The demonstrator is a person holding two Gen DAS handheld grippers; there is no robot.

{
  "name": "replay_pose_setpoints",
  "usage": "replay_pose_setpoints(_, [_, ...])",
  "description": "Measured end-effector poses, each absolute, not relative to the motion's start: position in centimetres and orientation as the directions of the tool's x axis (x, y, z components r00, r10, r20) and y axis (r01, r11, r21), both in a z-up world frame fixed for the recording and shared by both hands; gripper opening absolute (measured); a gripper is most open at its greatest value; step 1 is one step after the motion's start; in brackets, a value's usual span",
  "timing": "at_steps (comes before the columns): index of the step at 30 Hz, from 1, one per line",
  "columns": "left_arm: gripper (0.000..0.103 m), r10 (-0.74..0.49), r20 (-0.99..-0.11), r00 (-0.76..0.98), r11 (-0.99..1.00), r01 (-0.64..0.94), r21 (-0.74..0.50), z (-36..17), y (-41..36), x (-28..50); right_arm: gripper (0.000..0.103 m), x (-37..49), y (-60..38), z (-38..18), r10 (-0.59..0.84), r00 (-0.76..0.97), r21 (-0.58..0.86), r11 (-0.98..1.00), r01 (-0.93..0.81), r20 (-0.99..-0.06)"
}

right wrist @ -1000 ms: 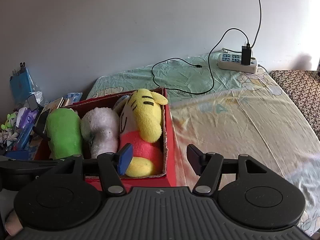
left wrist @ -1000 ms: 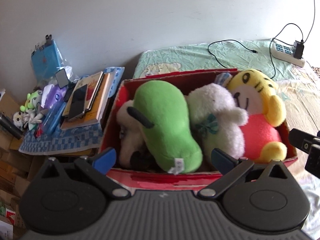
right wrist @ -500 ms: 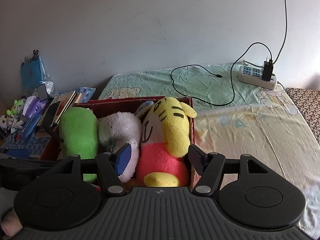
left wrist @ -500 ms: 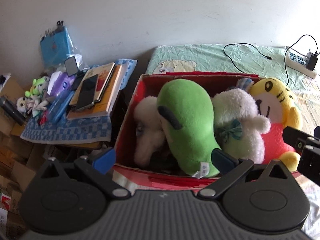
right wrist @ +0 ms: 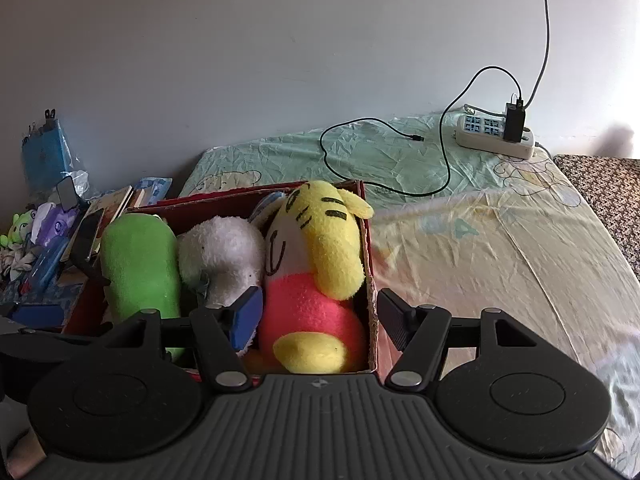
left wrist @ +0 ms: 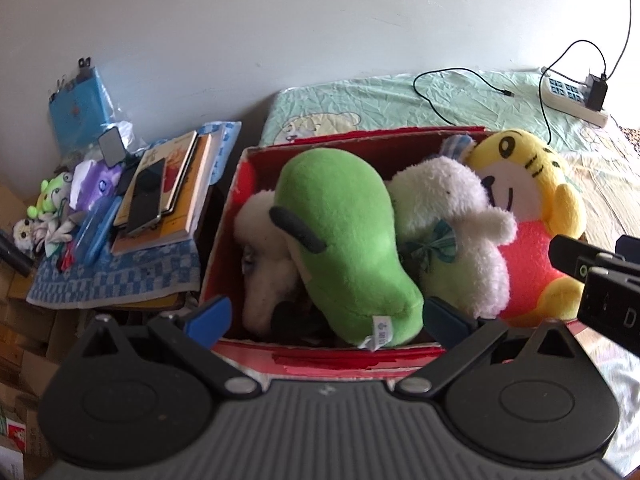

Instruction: Organize objects

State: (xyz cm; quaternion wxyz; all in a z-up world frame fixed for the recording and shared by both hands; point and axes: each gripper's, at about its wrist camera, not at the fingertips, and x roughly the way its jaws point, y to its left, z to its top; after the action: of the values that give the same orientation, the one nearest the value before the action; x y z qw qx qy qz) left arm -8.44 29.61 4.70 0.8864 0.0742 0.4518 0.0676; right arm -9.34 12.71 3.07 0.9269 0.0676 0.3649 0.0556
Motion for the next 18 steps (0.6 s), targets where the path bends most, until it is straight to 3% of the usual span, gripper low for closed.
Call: replay_pose_setpoints(18, [0.102,0.15,-0.8,0.581,0.983,-0.003,0.183,4.21,30.54,-7.97,0.07,-9.04,13.72,2.67,0.115,0.728,0.155,0.988,-0.012,-0.676])
